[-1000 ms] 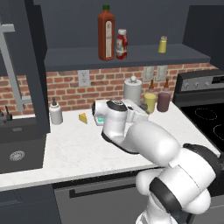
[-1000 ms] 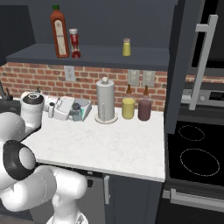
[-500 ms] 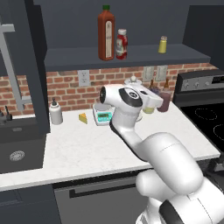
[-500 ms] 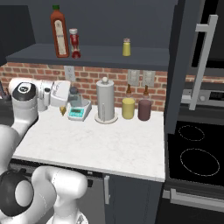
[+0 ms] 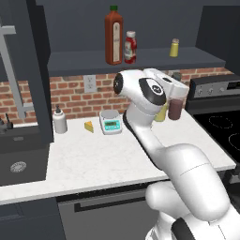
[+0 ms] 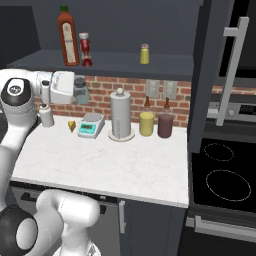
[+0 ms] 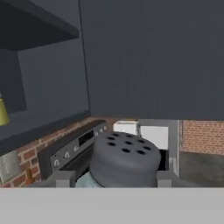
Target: Put the shaker and condiment bottle from the counter next to their counterparts in the cabinet.
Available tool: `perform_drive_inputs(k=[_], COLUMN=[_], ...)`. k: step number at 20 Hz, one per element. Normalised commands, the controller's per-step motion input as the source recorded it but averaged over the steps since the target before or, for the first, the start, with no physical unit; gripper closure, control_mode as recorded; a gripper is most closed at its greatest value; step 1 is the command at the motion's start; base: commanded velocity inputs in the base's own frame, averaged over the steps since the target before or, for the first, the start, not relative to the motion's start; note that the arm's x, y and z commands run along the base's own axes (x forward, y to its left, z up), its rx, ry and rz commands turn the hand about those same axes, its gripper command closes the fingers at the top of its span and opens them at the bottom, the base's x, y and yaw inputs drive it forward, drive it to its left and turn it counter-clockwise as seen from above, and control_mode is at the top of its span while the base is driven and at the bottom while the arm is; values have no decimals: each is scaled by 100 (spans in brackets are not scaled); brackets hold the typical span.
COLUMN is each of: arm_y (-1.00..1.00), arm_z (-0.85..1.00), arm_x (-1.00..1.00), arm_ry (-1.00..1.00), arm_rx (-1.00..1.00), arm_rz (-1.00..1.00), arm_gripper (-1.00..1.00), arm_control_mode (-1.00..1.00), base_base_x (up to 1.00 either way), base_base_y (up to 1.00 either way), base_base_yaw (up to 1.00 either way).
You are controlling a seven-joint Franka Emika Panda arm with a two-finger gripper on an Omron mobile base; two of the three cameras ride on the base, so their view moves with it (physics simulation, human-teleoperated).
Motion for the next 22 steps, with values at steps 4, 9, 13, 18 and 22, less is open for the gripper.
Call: perform_drive_inputs(k=[4, 9, 13, 18, 22], arm_y=[-11, -23, -38, -50, -41], arm_z=[51, 32, 30, 37, 42], arm_x=[0, 0, 0, -3, -7], arm_ry=[0, -2, -7, -7, -7], arm_rx=[-3, -5, -5, -2, 0], arm_rz=[0, 0, 0, 7, 6], arm_gripper=[100, 100, 100, 100, 100], arm_control_mode=[-100, -100, -100, -100, -100], base_base_x=[0, 0, 0, 0, 0], base_base_y=[0, 0, 0, 0, 0], base_base_yaw=[0, 0, 0, 0, 0])
